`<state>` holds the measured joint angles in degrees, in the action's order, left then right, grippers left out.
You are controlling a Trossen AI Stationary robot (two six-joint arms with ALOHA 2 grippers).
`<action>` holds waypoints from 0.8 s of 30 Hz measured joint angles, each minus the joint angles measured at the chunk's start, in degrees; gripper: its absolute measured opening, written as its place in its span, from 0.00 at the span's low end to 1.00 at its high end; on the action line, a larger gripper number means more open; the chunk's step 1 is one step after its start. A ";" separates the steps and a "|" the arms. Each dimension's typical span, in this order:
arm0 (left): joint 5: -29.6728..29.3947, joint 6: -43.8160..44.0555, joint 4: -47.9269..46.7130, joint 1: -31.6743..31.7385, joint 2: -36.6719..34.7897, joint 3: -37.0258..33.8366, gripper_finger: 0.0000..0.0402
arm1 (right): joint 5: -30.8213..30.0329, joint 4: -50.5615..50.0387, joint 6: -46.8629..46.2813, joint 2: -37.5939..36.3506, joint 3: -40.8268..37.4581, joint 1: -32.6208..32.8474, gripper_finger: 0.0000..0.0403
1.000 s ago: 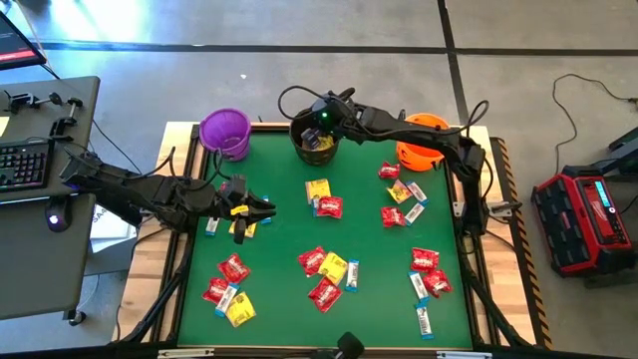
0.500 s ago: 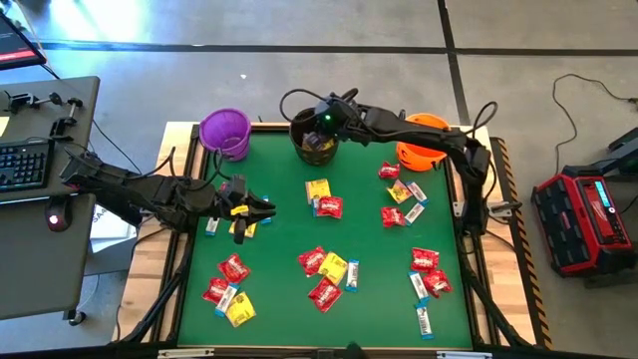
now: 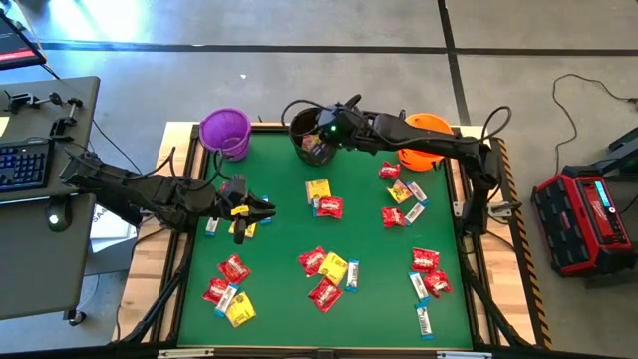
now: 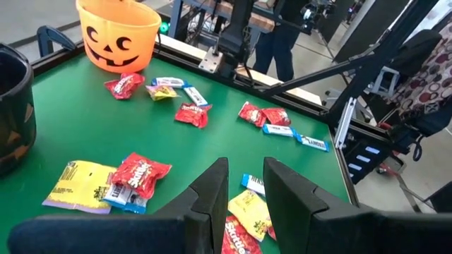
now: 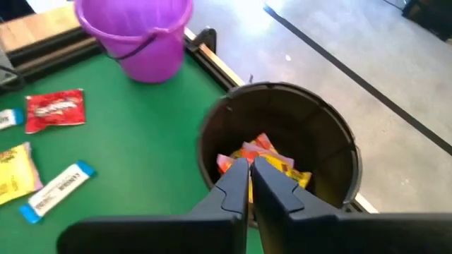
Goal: Sort candy by brand, put in halloween buckets
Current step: Put the yellow candy pack into the black bucket
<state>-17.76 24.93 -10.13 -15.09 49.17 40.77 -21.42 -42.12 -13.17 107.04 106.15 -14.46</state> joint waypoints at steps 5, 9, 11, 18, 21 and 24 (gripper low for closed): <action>0.00 0.00 0.05 0.00 0.00 0.00 0.20 | -1.20 -0.24 0.01 0.00 -0.04 1.72 0.01; 0.00 0.07 0.07 0.00 0.00 0.00 0.20 | -1.90 -0.29 -0.61 0.00 -0.04 2.91 0.00; 0.00 0.00 0.07 0.00 0.00 0.00 0.20 | -2.13 -0.76 -1.44 0.00 -0.06 3.59 0.00; 0.00 -0.02 0.07 0.00 0.00 0.00 0.20 | -2.65 -1.40 -3.93 0.00 -0.11 6.70 0.00; 0.00 -0.04 0.07 0.00 0.00 0.00 0.20 | -3.71 -1.43 -4.87 0.00 -0.11 8.26 0.00; 0.00 -0.05 0.07 0.00 0.00 0.00 0.20 | -4.82 -1.19 -5.03 0.00 -0.11 9.79 0.00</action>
<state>-17.76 24.88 -10.07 -15.09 49.17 40.77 -26.24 -43.31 -18.20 107.04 106.04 -4.67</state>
